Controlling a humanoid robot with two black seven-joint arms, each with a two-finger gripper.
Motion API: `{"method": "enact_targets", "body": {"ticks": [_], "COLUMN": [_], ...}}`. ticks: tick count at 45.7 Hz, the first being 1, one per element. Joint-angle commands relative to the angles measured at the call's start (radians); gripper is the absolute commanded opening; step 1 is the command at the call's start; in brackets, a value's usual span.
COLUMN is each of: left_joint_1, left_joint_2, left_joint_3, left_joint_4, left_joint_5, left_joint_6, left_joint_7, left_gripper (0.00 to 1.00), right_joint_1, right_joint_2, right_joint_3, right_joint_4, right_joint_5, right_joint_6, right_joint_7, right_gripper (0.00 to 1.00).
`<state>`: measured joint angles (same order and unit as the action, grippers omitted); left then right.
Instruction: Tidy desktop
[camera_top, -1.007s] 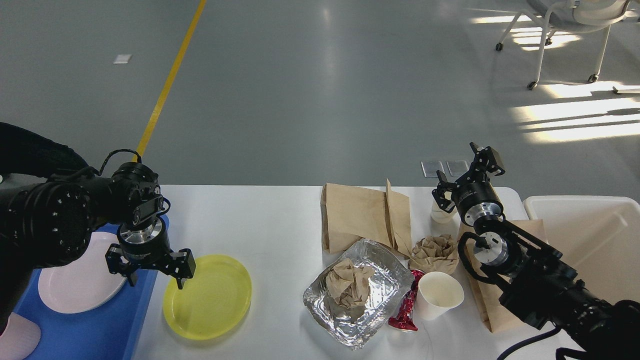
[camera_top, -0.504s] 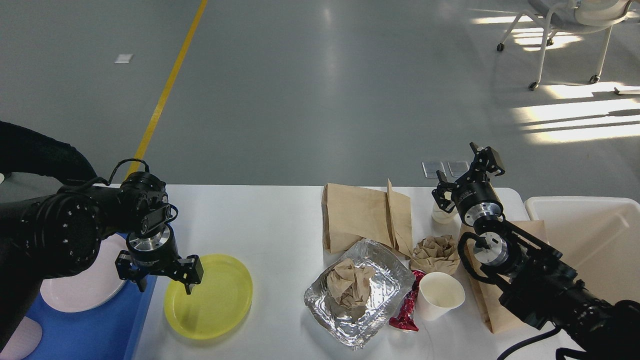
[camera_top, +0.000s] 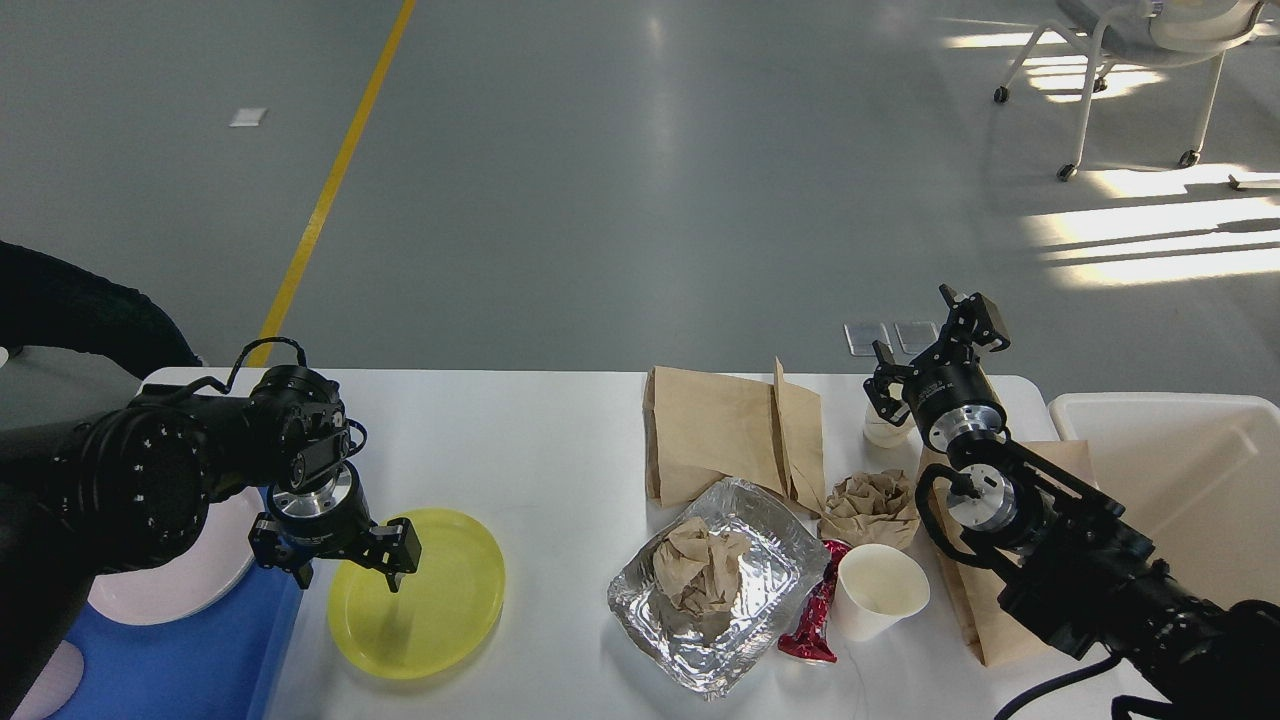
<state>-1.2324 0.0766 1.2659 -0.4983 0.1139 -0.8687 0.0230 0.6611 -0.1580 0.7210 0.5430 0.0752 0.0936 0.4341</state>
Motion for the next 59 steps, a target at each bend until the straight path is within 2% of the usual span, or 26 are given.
{"method": "enact_targets", "body": {"ticks": [1,40,50,55,59], "left_joint_1": [0.014,0.059,0.067,0.067,0.065], "left_joint_2": [0.0,-0.014,-0.014,-0.014,-0.014], "left_joint_3": [-0.002,-0.005,-0.019,-0.02,-0.02], "left_joint_4": [0.006,0.021,0.021,0.021,0.021], "left_joint_5": [0.0,0.0,0.001,0.001,0.001], "left_joint_6": [0.007,0.083,0.119,0.123,0.114], "left_joint_7": [0.0,0.0,0.0,0.0,0.0], "left_gripper": [0.97,0.97,0.93,0.85,0.7], "right_joint_1": [0.0,0.0,0.0,0.0,0.0], "right_joint_2": [0.0,0.0,0.0,0.0,0.0], "right_joint_3": [0.0,0.0,0.0,0.0,0.0], "right_joint_4": [0.0,0.0,0.0,0.0,0.0], "right_joint_5": [0.0,0.0,0.0,0.0,0.0], "right_joint_6": [0.0,0.0,0.0,0.0,0.0], "right_joint_7": [0.0,0.0,0.0,0.0,0.0], "right_gripper": [1.0,1.0,1.0,1.0,1.0]}}
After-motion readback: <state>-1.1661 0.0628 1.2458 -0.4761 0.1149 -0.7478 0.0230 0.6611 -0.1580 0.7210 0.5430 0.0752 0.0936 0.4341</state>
